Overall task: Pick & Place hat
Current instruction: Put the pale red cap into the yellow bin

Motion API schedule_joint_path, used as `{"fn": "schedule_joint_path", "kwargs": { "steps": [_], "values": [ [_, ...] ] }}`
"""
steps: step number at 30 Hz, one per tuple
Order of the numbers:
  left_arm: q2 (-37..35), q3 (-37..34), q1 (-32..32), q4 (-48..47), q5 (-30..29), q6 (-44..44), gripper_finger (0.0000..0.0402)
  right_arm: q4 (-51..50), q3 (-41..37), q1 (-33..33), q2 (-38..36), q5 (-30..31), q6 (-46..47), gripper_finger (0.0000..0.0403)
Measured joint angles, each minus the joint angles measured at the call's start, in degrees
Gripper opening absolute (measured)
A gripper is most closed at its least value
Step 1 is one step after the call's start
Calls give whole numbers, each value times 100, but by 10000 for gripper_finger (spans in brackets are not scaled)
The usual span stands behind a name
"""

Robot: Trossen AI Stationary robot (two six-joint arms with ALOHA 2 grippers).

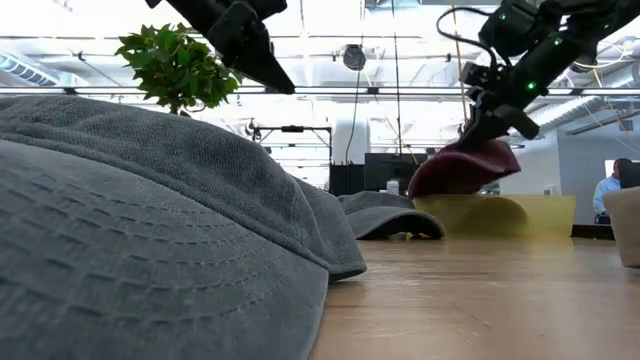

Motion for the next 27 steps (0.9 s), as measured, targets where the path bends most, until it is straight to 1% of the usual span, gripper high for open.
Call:
{"fn": "schedule_joint_path", "kwargs": {
  "steps": [4,7,8,13,19,22,27],
  "values": [
    [0,0,0,2,0,0,88,74,0,-446,14,-82,-215,0],
    [0,0,0,2,4,0,88,177,-2,-770,15,-460,-249,0],
    [0,0,0,4,4,0,88,219,-3,-852,26,-501,-169,0],
    [0,0,0,4,4,0,87,359,-24,-1065,120,-277,371,8],
    [0,0,0,2,4,-15,88,273,-28,-1081,223,-272,657,48],
    [0,0,0,2,4,-21,88,287,-28,-1075,214,-148,690,76],
    [0,0,0,1,4,-31,88,456,-28,-1065,37,-76,1130,128]
  ]
}}
